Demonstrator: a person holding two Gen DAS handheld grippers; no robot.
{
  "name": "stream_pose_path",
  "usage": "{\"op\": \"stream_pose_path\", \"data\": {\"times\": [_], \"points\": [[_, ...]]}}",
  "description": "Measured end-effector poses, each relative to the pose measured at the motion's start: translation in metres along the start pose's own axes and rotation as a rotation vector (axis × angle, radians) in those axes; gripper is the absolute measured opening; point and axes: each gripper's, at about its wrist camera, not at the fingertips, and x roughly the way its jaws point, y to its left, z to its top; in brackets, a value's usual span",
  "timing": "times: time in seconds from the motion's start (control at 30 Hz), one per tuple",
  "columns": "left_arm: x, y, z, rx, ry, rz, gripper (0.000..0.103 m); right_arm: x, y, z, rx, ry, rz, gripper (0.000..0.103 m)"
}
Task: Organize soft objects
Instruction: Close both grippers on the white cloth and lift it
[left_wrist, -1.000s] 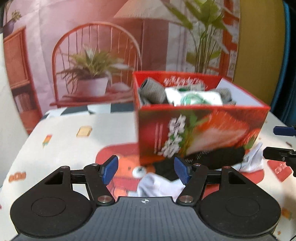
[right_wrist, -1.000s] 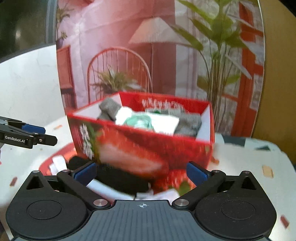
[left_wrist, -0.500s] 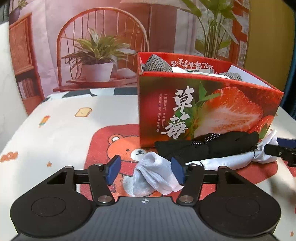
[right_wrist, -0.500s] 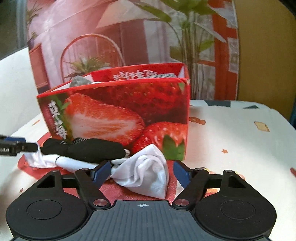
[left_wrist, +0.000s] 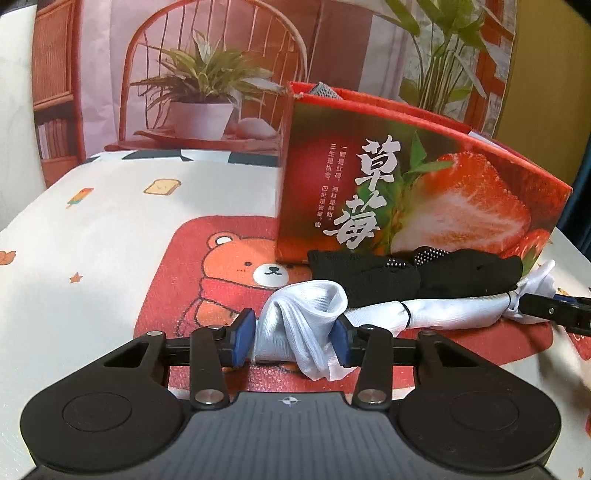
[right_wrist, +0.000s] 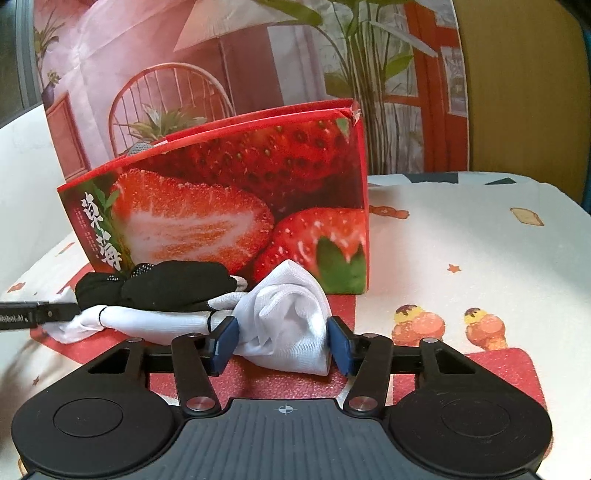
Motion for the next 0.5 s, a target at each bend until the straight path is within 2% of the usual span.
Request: {"op": "stream_pose_path", "data": {"times": [0.2, 0.33, 0.4, 0.5], "points": [[-0.006, 0.001, 0.001, -0.014, 0.000, -0.003, 0.026, 0.000, -0.002, -0.001, 0.015, -0.002, 0.012, 0.037], [-0.011, -0.009, 0.002, 0.058, -0.005, 0.022, 0.017, -0.002, -0.003, -0.001, 0.018, -0.010, 0.011, 0.026], [-0.015, -0.013, 0.002, 0.067, -0.010, 0.021, 0.015, -0.002, -0.003, -0.001, 0.018, -0.014, 0.009, 0.023], [-0.020, -0.013, 0.004, 0.058, -0.013, 0.014, 0.014, -0.004, -0.002, -0.001, 0.012, -0.025, 0.003, 0.013]]}}
